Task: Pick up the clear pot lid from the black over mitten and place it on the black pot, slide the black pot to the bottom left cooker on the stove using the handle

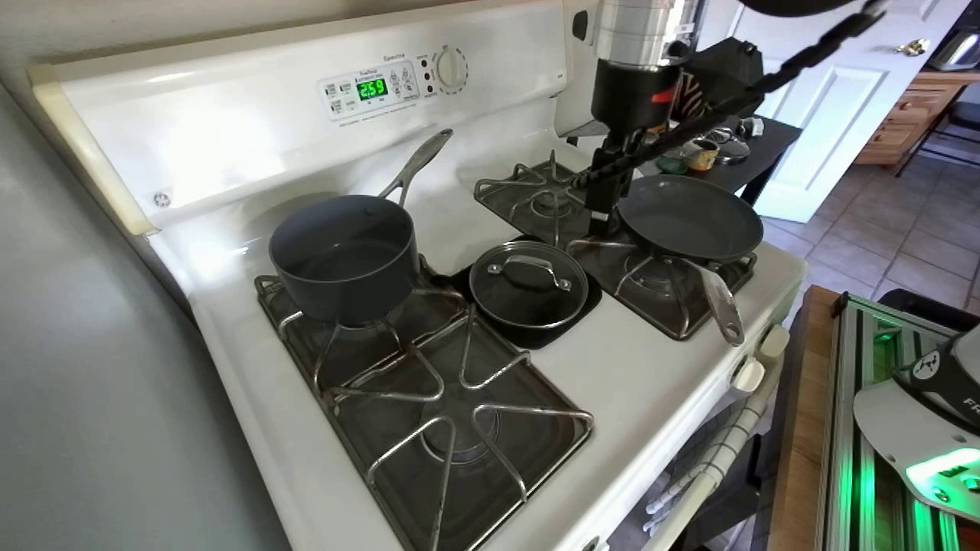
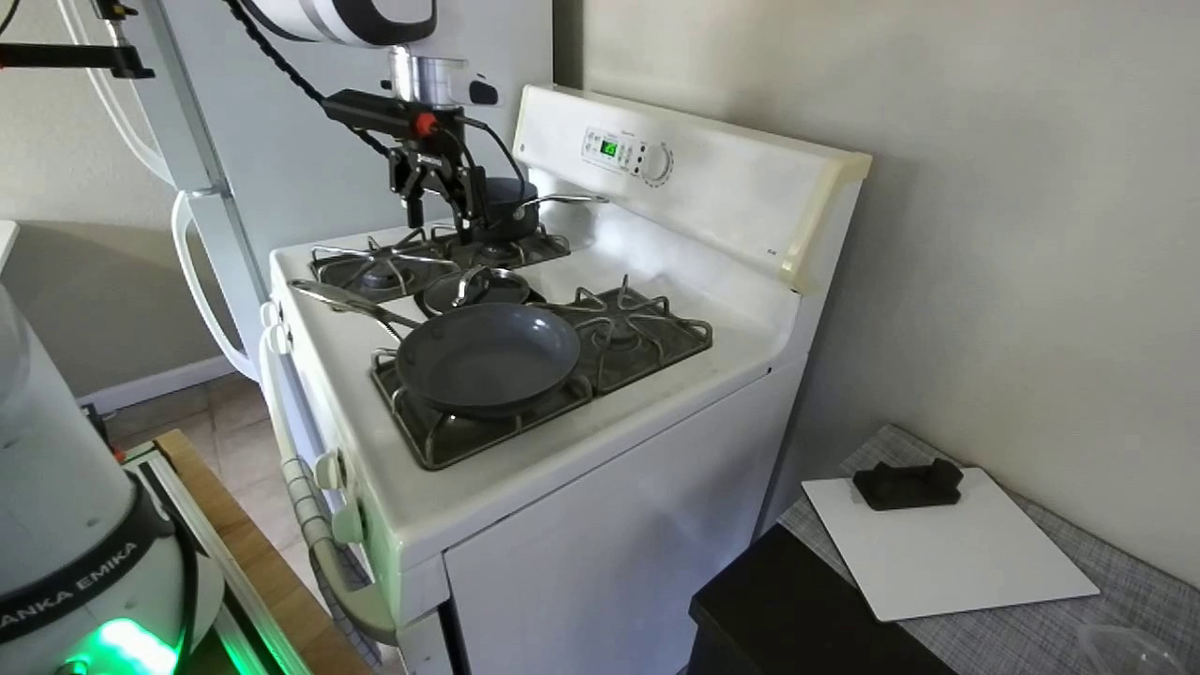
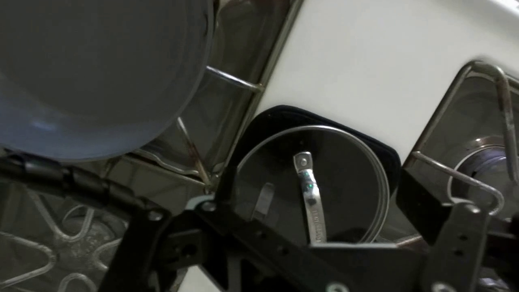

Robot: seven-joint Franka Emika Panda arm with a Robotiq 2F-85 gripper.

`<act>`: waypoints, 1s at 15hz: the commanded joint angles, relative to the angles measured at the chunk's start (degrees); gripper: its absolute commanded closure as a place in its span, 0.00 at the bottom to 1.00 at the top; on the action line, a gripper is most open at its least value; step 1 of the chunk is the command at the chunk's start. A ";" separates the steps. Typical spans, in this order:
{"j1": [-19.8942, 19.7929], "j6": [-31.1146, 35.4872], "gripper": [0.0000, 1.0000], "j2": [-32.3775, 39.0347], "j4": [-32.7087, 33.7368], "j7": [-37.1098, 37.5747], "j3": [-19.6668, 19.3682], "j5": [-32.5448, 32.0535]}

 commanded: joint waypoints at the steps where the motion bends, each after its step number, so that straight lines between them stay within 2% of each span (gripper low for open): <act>1: 0.83 -0.09 0.00 1.79 1.24 -1.17 -1.18 0.89; 5: 1.06 -0.10 0.00 4.45 3.21 -2.09 -1.47 1.77; 7: 0.96 1.42 0.00 7.83 4.34 -4.22 -2.18 4.48; 15: 0.34 4.12 0.00 16.20 7.63 -21.19 -2.57 18.00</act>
